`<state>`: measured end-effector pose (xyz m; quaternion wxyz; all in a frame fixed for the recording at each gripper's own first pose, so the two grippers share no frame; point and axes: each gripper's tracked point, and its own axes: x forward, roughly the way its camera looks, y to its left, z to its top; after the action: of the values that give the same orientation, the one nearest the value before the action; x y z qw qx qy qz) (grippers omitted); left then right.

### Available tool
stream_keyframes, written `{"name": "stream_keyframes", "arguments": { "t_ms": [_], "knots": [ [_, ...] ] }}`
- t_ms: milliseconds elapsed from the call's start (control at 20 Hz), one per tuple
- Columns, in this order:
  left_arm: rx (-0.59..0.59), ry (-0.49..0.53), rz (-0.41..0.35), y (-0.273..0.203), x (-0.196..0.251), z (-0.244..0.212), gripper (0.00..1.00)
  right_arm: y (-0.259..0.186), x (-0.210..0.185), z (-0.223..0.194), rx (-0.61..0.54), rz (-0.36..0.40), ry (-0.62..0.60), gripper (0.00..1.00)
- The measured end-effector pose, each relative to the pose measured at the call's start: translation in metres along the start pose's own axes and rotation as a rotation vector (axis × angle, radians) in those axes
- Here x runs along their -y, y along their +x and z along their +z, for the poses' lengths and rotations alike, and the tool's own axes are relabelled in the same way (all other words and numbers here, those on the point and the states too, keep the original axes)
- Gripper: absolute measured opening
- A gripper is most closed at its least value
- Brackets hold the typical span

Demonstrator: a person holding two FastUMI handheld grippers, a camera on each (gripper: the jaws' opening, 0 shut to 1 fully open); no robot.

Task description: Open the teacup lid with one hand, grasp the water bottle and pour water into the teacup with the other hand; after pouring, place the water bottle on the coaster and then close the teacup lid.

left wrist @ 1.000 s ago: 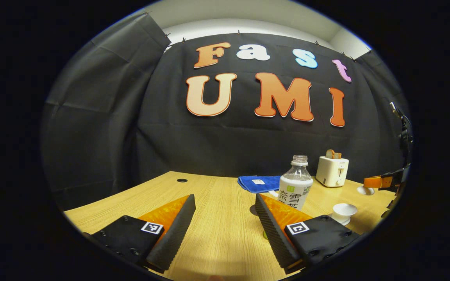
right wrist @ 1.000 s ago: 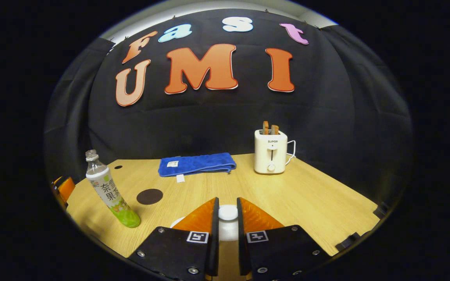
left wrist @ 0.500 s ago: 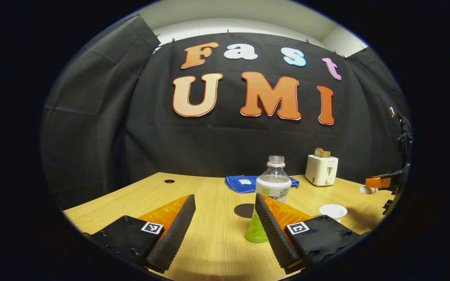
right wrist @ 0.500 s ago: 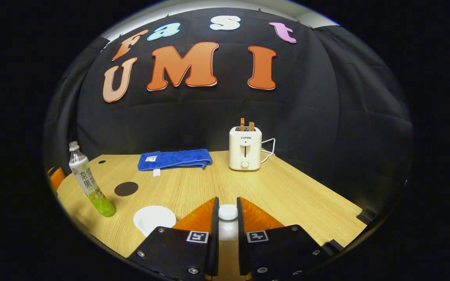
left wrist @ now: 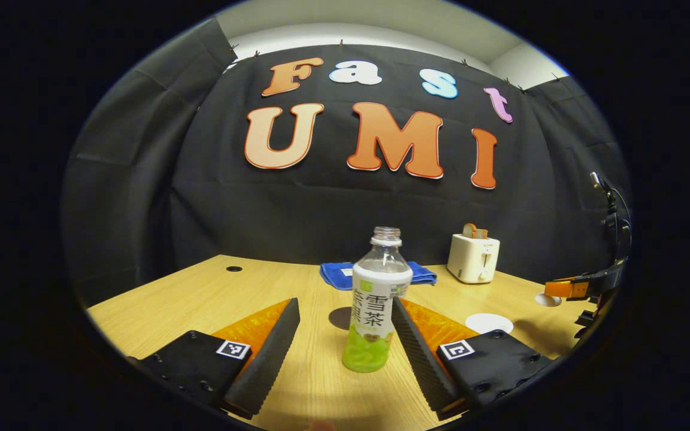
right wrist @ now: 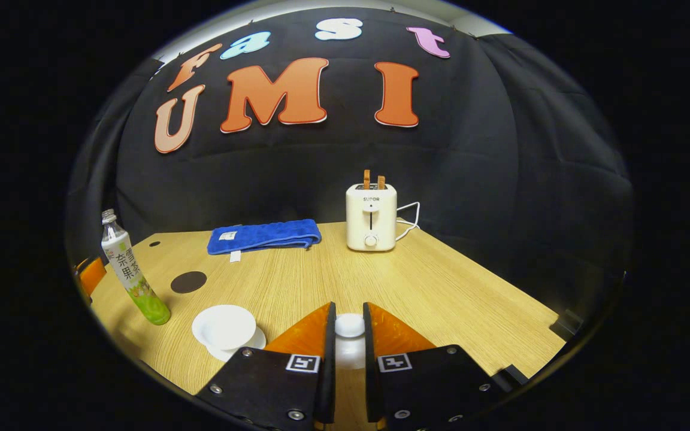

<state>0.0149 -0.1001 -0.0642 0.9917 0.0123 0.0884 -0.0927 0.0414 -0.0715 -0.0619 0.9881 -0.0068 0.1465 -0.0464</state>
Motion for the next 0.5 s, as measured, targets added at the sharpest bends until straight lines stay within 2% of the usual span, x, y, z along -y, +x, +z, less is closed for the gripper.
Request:
{"name": "stream_keyframes", "arguments": {
  "t_ms": [300, 500],
  "knots": [
    [-0.031, 0.033, -0.035, 0.013, 0.027, -0.021, 0.99, -0.003, 0.002, 0.003, 0.005, 0.012, 0.025, 0.21],
    [-0.059, 0.056, -0.007, 0.028, 0.022, -0.037, 0.99, -0.003, 0.008, 0.001, -0.003, 0.005, 0.048, 0.20]
  ]
}}
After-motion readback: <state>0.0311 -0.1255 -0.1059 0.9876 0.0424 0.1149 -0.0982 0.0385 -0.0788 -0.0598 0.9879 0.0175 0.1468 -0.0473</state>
